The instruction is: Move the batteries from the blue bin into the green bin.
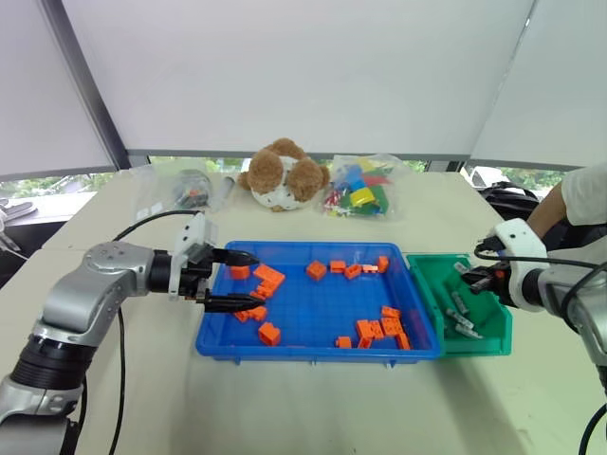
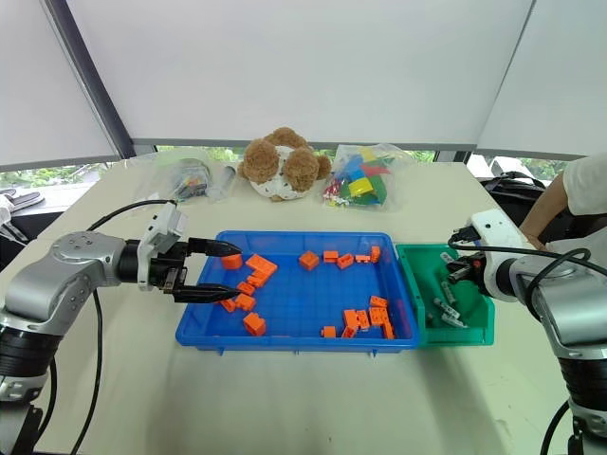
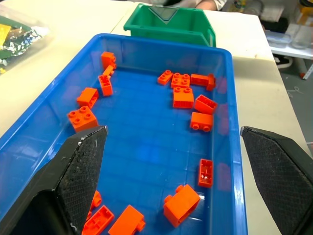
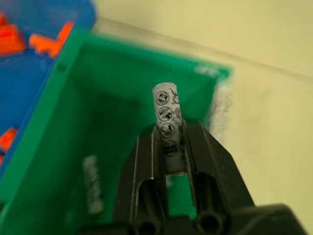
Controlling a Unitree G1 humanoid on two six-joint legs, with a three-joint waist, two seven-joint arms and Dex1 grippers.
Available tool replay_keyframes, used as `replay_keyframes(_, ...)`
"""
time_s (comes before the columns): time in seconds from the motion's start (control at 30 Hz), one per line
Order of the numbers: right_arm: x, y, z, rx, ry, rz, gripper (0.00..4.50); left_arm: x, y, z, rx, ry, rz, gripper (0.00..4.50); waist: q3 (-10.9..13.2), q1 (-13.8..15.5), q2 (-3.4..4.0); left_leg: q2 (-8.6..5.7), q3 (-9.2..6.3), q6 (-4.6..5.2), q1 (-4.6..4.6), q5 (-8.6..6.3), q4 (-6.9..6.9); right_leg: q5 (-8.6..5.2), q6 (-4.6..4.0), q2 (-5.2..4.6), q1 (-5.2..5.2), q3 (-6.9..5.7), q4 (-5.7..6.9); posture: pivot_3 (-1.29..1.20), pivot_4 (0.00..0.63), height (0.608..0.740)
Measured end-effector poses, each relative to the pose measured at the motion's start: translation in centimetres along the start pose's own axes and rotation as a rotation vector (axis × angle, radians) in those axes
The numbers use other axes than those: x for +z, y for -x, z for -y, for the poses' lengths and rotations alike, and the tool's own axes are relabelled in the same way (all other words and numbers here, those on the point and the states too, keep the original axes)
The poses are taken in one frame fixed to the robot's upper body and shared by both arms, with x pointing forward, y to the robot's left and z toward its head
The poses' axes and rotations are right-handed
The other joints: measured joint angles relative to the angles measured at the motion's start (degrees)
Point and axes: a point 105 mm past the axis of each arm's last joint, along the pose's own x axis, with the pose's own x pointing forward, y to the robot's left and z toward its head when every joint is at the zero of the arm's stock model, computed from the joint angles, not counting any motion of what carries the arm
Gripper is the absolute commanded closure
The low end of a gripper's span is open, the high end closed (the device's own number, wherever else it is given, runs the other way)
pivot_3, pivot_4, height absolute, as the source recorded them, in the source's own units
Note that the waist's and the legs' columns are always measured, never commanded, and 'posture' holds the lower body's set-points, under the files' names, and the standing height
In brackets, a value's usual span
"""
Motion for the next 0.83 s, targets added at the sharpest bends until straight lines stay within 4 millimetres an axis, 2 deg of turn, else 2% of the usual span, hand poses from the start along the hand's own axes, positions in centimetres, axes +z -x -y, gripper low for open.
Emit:
replay_keyframes(0.17, -0.1, -0.1, -0.7, 0.047, 0.006, 0.014, 0.95, 0.0, 0.0, 0.1, -0.006, 0.001, 0.000, 0.00, 0.00, 0.52, 0.00, -0.01, 0.01, -0.01, -0.02, 0.00, 0.03, 0.00, 0.00, -0.03, 0.01, 0.00, -0.01, 0.00, 0.150, 0.733)
replay_keyframes(0.2, 0.0, 0.0, -0.8, 0.058, 0.008, 0.020, 0.35, 0.0, 0.0, 0.1, -0.007, 0.001, -0.001, 0.00, 0.00, 0.55, 0.00, -0.02, 0.01, -0.01, -0.02, 0.00, 0.03, 0.00, 0.00, -0.03, 0.02, 0.00, -0.02, 0.00, 0.150, 0.733)
replay_keyframes(0.23, 0.2, 0.0, -0.9, 0.066, 0.013, 0.026, 0.05, 0.0, 0.1, 0.1, -0.008, 0.002, -0.002, 0.00, 0.00, 0.53, 0.00, -0.02, 0.01, -0.01, -0.03, 0.00, 0.03, 0.00, 0.00, -0.03, 0.02, 0.00, -0.03, 0.00, 0.150, 0.733)
replay_keyframes(0.33, 1.4, 0.5, -1.2, 0.098, 0.055, 0.071, 0.05, -0.1, 0.3, 0.1, -0.006, 0.010, -0.017, 0.00, 0.00, 0.45, 0.00, -0.01, 0.00, 0.00, -0.02, 0.00, 0.03, 0.00, 0.00, -0.02, 0.01, -0.01, -0.03, 0.00, 0.150, 0.733)
replay_keyframes(0.4, 3.0, 1.0, -2.3, 0.160, 0.098, 0.137, 0.05, -0.1, 0.5, 0.1, -0.004, 0.013, -0.026, 0.00, 0.00, 0.23, 0.00, 0.00, 0.00, 0.00, 0.00, 0.00, 0.01, 0.00, 0.00, -0.01, 0.01, -0.01, -0.02, 0.00, 0.150, 0.733)
replay_keyframes(0.5, 5.6, 2.6, -5.5, 0.330, 0.217, 0.262, 0.05, -0.2, 0.7, 0.1, -0.005, 0.027, -0.036, 0.00, 0.00, 0.29, 0.00, 0.01, -0.05, 0.00, -0.01, 0.00, 0.00, 0.00, 0.00, 0.01, 0.01, -0.04, -0.02, 0.00, 0.150, 0.733)
replay_keyframes(0.57, 6.6, 3.5, -6.9, 0.412, 0.289, 0.305, 0.05, -0.1, 0.9, 0.1, -0.002, 0.029, -0.040, 0.00, 0.00, 0.38, 0.00, 0.00, -0.03, 0.00, -0.02, 0.00, 0.01, 0.00, 0.00, -0.02, 0.02, -0.04, -0.03, 0.00, 0.150, 0.733)
replay_keyframes(0.73, 7.2, 4.5, -9.9, 0.606, 0.376, 0.339, 0.05, 0.1, 1.5, 0.0, 0.013, 0.029, -0.044, 0.00, 0.01, 0.57, -0.01, 0.00, -0.03, 0.00, -0.02, 0.00, 0.03, 0.00, 0.00, -0.03, 0.03, -0.05, -0.03, 0.00, 0.150, 0.733)
replay_keyframes(0.83, 6.8, 4.5, -10.3, 0.637, 0.409, 0.309, 0.05, 0.2, 1.7, -0.1, 0.019, 0.039, -0.040, 0.00, 0.01, 0.54, -0.01, 0.00, -0.03, 0.00, -0.02, 0.00, 0.03, 0.00, 0.00, -0.04, 0.03, -0.05, -0.03, 0.00, 0.150, 0.733)
